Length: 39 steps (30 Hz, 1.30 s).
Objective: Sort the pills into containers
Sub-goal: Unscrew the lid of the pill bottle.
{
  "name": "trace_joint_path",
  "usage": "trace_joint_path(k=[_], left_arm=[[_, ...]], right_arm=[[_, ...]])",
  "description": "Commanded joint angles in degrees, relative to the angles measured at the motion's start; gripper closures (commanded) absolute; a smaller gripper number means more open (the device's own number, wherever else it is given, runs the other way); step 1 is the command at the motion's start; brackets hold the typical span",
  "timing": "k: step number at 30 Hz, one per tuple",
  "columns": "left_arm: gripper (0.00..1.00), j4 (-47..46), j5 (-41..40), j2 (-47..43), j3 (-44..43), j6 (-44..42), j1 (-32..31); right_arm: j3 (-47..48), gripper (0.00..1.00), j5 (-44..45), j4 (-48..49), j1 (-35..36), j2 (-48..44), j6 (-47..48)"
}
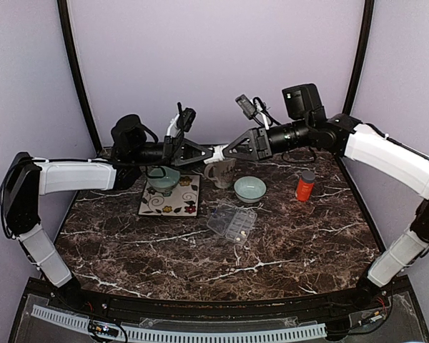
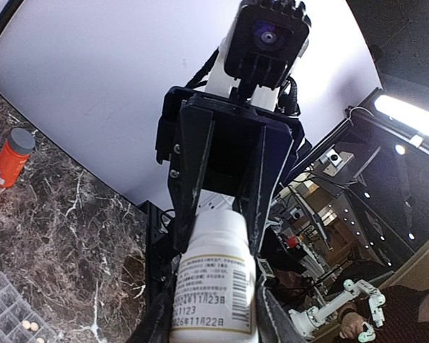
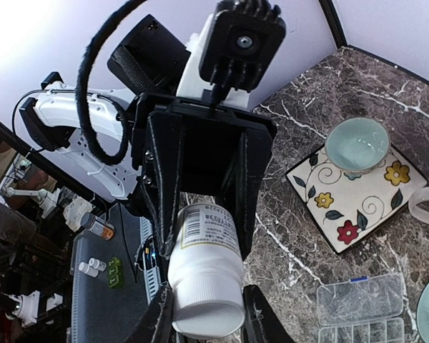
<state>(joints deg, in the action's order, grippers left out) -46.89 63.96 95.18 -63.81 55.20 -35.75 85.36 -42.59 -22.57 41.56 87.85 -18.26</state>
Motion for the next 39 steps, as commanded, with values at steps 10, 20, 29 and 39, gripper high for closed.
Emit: trace_joint_path(k=[10,20,29,39], left_arm=[[1.0,-15.76,6.91,1.65,-2.11,12.9,-0.11],[1.0,-23.37,8.17,3.59,-1.93,18.9,-0.11],[1.0,-24.04,8.39,4.35,-2.6,19.36,-0.11],[1.0,-20.38,8.62,4.69,-3.5,16.15,-0.05]], right_arm=[[1.05,0.93,4.48,1.52,0.71,-2.38,7.89],[0.22,0.9,6.91,1.38,0.7,-2.87,9.46],[0.94,0.77,6.91,0.42,0.8,-1.89,9.83],[1.6,0.59,6.18,0.82,0.8,-1.41,9.25]])
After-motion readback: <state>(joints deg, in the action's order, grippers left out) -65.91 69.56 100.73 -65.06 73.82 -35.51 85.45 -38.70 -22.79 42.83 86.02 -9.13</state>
